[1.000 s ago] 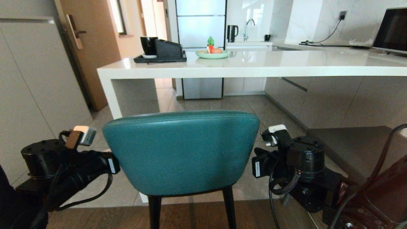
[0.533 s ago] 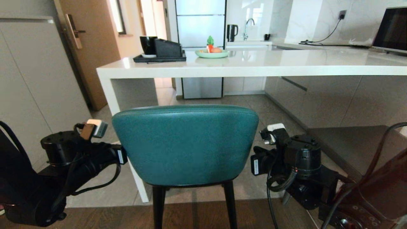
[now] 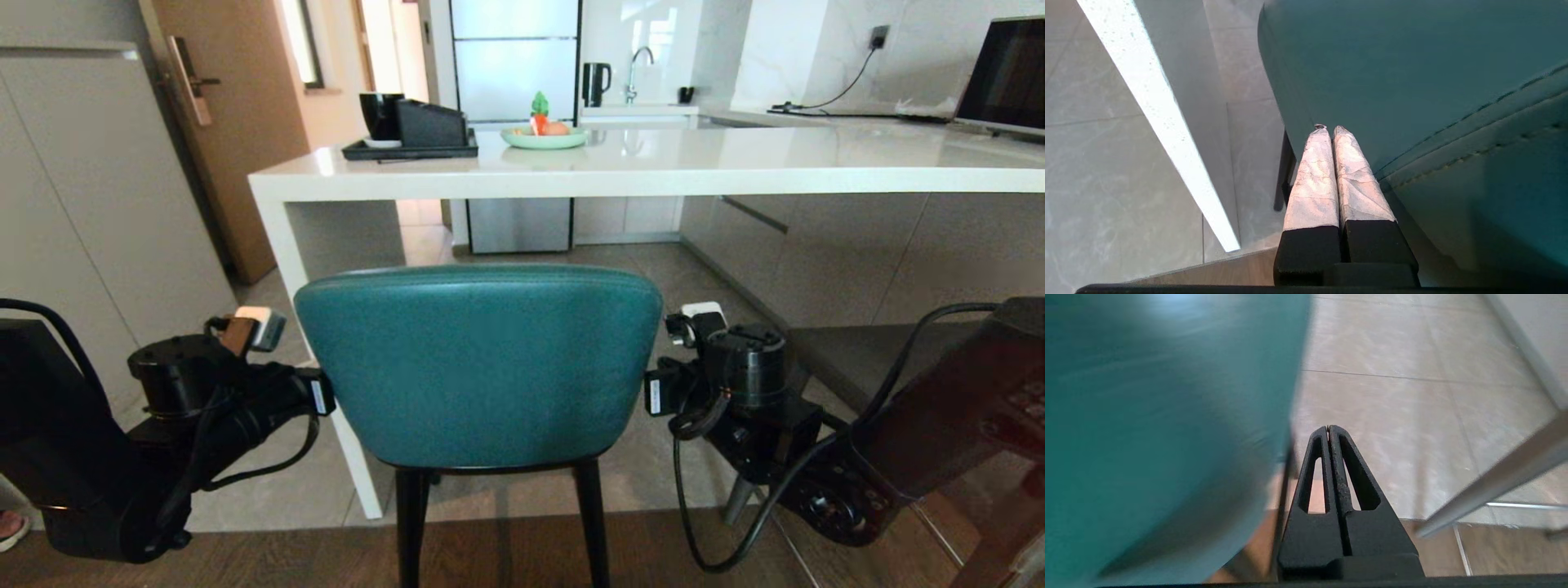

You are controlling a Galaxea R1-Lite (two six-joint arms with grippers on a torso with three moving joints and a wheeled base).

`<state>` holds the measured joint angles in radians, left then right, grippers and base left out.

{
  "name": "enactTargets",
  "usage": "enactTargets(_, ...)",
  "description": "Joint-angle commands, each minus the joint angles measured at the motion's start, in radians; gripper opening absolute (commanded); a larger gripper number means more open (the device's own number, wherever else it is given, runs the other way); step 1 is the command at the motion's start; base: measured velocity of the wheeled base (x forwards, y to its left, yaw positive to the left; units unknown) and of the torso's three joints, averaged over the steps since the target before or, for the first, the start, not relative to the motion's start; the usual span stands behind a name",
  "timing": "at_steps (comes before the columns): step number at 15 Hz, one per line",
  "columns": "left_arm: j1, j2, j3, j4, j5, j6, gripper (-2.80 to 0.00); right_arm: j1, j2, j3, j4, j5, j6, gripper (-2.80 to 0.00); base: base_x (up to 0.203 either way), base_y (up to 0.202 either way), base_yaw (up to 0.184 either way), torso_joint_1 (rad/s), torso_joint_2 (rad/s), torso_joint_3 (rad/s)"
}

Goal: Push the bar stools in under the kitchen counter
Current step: Push the blue chair back under the dining table

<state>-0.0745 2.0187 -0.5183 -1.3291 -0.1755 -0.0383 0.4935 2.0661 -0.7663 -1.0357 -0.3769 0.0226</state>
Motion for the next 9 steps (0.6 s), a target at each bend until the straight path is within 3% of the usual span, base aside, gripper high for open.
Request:
enactTargets(1,0.001,0.015,-0.018,-0.005,-0.001,0.0,-2.8,-0.028,0.05,-0.049,-0.005,-0.001,0.0,-2.8,0.0,0.0,0.0,0.0,0.0,0.0)
enactTargets(9,-0.003,0.062,-0.1,-0.001,-0.002,0.0,-2.8,-0.036,0.109,-0.187,0.023,-0.004,-0.021,-2.8,0.0,0.0,0.0,0.0,0.0,0.0)
